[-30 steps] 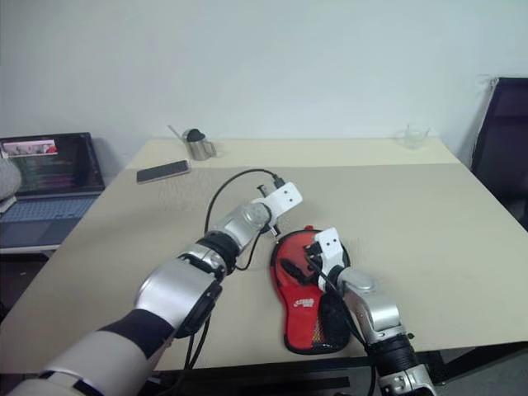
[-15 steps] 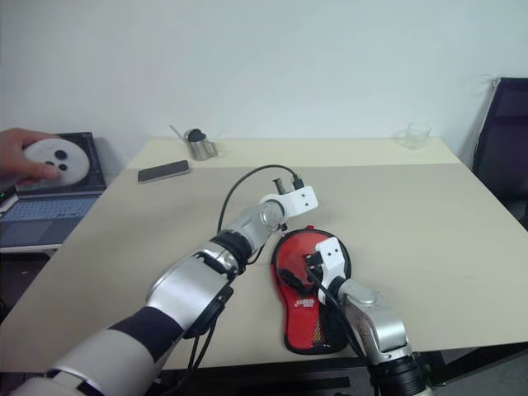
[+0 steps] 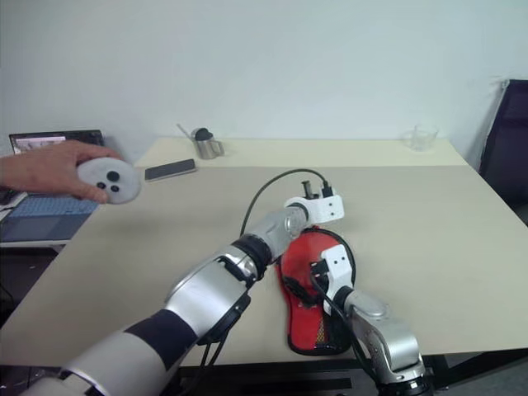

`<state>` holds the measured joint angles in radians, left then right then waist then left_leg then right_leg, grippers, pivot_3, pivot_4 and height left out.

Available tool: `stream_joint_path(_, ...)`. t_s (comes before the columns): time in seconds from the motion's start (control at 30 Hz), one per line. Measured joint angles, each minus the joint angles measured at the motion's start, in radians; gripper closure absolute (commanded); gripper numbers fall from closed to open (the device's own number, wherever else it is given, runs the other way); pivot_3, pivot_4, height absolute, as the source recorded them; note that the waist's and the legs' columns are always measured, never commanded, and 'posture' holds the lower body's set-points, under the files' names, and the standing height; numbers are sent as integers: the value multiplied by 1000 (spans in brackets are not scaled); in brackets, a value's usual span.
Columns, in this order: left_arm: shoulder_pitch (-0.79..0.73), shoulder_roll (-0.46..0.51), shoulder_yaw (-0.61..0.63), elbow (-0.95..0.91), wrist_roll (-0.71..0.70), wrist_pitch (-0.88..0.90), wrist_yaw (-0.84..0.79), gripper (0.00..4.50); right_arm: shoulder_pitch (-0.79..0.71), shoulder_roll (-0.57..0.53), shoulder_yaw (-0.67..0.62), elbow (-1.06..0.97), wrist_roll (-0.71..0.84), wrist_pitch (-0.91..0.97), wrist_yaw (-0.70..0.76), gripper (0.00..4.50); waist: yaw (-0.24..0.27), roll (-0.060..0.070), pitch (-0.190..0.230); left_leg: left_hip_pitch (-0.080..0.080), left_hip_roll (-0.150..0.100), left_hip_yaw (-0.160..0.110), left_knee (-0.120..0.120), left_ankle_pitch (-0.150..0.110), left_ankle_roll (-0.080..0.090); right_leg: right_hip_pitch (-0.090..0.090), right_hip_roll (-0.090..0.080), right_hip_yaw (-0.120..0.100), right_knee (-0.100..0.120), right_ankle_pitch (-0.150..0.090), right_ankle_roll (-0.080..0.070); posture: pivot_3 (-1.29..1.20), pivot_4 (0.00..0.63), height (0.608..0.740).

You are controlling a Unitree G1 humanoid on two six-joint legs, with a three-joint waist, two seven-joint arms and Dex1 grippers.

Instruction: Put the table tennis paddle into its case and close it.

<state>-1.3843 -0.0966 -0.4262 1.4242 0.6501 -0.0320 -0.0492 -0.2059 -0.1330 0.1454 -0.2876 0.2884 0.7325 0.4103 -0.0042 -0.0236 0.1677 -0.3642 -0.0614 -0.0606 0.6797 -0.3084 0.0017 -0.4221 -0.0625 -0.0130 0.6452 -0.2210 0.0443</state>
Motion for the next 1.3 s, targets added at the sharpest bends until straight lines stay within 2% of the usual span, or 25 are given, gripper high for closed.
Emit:
stream_joint_path(0.3,4,-5,26,-1,-25,5,-66,4374,-17,-1,1,28,9,0,-2,145,-1,0,0,1,0,1,0,0,0,0,1,0,0,0,0,0,150,740)
stream_joint_path(0.33,9,-4,38,-1,-34,7,-84,3651,-28,-1,1,39,9,-1,2,145,-2,0,0,1,0,1,0,0,0,1,1,1,1,0,0,0,150,740)
stream_joint_path(0.4,27,-3,46,-3,-47,7,-109,3059,-49,-1,4,62,9,-6,6,145,-3,0,0,2,1,1,0,0,1,1,1,1,1,0,0,0,150,740)
stream_joint_path(0.57,70,22,12,-7,-18,4,-142,1244,-86,-1,5,116,9,-29,28,145,-5,0,0,2,1,1,0,0,1,1,1,1,2,0,0,0,150,740)
stream_joint_path(0.77,79,20,-59,-27,37,-22,-163,1244,-128,-30,5,175,9,-46,67,145,-4,0,-8,3,1,1,0,-2,3,2,1,1,2,0,0,0,150,740)
stream_joint_path(0.93,81,25,-61,-36,31,-49,-182,1244,-151,-122,-24,182,21,-21,117,145,0,0,-8,2,0,1,1,-2,3,2,1,1,1,0,0,0,150,740)
stream_joint_path(1.1,81,43,19,-37,-53,-80,-242,1244,-147,-308,-55,123,77,65,233,145,2,0,-7,0,1,1,1,-2,3,0,1,0,0,0,0,0,150,740)
stream_joint_path(1.3,80,74,143,-56,-202,-138,-414,1244,-137,-602,-130,53,157,125,429,145,3,1,-5,-1,1,3,1,-3,6,0,1,1,-2,0,0,0,150,740)
